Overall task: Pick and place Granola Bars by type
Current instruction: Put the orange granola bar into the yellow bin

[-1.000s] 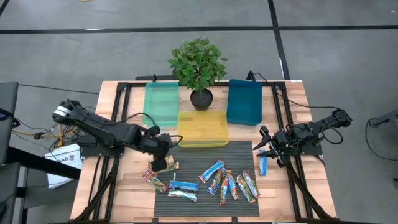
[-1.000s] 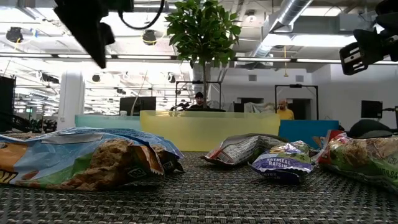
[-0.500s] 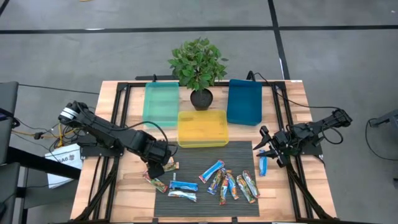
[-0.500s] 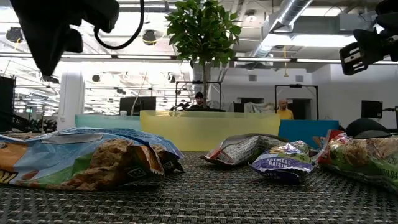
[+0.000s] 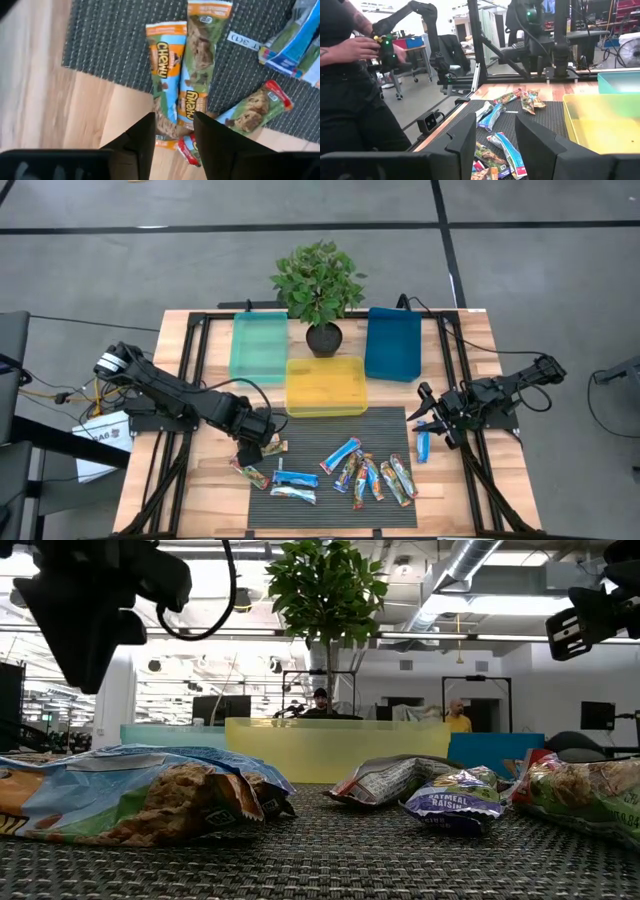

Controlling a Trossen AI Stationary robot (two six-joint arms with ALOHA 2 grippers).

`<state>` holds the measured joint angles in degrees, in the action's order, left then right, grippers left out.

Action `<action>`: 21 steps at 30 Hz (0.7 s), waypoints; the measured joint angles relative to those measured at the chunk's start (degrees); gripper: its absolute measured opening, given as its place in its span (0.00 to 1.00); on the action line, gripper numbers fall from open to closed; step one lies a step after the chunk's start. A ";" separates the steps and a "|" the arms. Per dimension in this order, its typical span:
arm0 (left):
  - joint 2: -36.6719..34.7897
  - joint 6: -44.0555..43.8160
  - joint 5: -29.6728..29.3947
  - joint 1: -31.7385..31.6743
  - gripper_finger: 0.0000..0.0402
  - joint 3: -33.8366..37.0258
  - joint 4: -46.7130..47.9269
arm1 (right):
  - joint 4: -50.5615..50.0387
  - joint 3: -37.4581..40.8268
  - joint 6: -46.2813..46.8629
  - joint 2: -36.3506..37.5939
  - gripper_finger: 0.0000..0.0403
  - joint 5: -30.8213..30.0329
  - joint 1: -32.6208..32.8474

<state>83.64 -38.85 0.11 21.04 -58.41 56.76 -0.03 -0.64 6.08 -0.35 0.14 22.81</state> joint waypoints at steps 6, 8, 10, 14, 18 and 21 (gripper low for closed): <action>0.00 3.18 -0.40 -0.15 0.44 2.06 -2.30 | 0.01 0.00 0.00 -0.01 0.32 0.00 -0.01; 0.00 3.41 -0.41 -0.43 0.46 3.27 -3.91 | 0.01 0.00 0.00 0.01 0.32 0.00 -0.02; 0.00 3.41 -0.46 -0.71 0.47 4.45 -5.45 | 0.02 0.00 -0.01 0.01 0.32 0.00 -0.02; 1.13 3.78 -0.66 -1.42 0.47 6.98 -9.72 | 0.02 0.00 -0.01 -0.01 0.32 0.00 -0.02; 5.13 5.32 -0.60 -1.93 0.46 7.75 -11.49 | 0.07 0.00 0.01 -0.01 0.32 -0.01 -0.02; 8.22 6.94 -0.49 -2.53 0.45 7.73 -11.99 | 0.06 0.00 0.01 -0.01 0.32 0.00 0.00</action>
<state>91.85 -31.92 -0.38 18.51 -50.68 44.78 0.03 -0.64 6.09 -0.36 0.14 22.81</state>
